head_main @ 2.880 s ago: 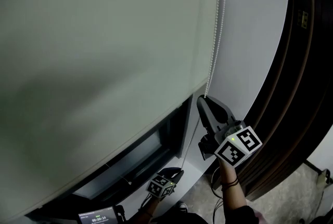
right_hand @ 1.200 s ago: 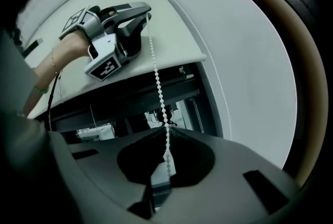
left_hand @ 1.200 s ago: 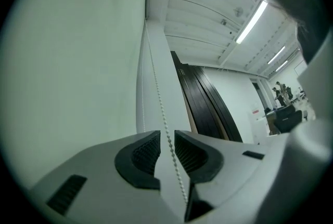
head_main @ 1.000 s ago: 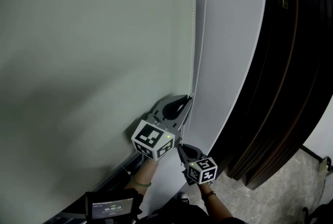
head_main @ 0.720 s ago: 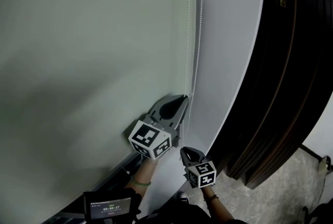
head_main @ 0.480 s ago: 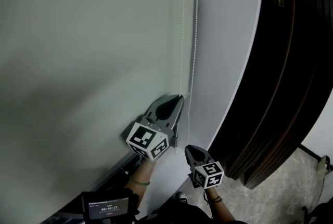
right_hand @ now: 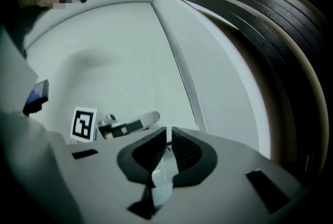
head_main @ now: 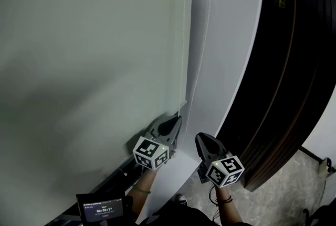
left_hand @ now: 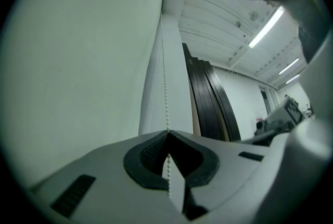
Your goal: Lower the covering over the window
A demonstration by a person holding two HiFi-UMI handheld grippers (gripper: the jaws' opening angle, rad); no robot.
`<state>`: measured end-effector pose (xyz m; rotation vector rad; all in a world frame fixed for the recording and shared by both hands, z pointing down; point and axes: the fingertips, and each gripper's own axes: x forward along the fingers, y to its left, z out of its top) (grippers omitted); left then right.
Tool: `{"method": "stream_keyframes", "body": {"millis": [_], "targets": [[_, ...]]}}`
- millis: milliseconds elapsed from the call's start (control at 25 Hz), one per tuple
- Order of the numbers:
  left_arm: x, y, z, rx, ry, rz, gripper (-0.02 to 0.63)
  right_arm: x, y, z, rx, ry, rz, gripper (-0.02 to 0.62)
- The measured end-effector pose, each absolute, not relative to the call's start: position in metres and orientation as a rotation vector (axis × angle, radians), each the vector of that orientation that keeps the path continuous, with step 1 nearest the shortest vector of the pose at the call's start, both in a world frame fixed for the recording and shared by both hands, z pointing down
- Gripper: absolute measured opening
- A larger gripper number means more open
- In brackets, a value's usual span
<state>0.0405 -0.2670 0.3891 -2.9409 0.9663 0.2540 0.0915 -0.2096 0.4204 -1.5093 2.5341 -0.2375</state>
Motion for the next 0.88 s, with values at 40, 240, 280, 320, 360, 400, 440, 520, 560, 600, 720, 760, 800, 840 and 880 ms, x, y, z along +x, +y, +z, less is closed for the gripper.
{"method": "stream_keyframes", "body": {"millis": [40,240,280,320,360,400,440,520,560,600,720,760,800,840,880], "targets": [[0.040,-0.266,0.401,-2.954,0.976,0.230,0.003,0.090,-0.208,0.413,-1.485,2.543,-0.225,0.021],[0.044,-0.258,0.476,-3.051,1.027,0.035,0.003,0.070,-0.205,0.372,-1.391,2.636,-0.105,0.024],[0.044,-0.255,0.495,-3.076,1.038,-0.018,0.002,0.065,-0.206,0.366,-1.379,2.661,-0.068,0.032],[0.044,-0.252,0.514,-3.101,1.048,-0.065,0.002,0.059,-0.207,0.361,-1.369,2.689,-0.029,0.050],[0.044,-0.248,0.531,-3.125,1.056,-0.104,0.003,0.054,-0.209,0.356,-1.363,2.717,0.011,0.072],[0.044,-0.245,0.545,-3.145,1.063,-0.135,0.003,0.049,-0.212,0.352,-1.361,2.740,0.048,0.084],[0.043,-0.242,0.556,-3.158,1.070,-0.161,0.002,0.044,-0.216,0.346,-1.358,2.754,0.082,0.089],[0.042,-0.240,0.569,-3.164,1.081,-0.184,0.003,0.038,-0.225,0.332,-1.342,2.755,0.127,0.094],[0.043,-0.240,0.571,-3.164,1.084,-0.182,0.003,0.037,-0.231,0.324,-1.337,2.751,0.145,0.095],[0.044,-0.241,0.571,-3.164,1.085,-0.181,0.003,0.036,-0.236,0.315,-1.332,2.745,0.164,0.098],[0.046,-0.244,0.570,-3.162,1.083,-0.193,0.003,0.032,-0.245,0.279,-1.296,2.717,0.228,0.103],[0.046,-0.243,0.570,-3.162,1.085,-0.196,0.002,0.030,-0.246,0.267,-1.289,2.704,0.249,0.103],[0.045,-0.242,0.571,-3.162,1.088,-0.199,0.003,0.029,-0.247,0.256,-1.287,2.689,0.270,0.103],[0.043,-0.240,0.572,-3.162,1.092,-0.201,0.003,0.029,-0.249,0.246,-1.291,2.675,0.289,0.103],[0.043,-0.239,0.573,-3.161,1.094,-0.201,0.003,0.030,-0.252,0.237,-1.298,2.662,0.306,0.103]]}}
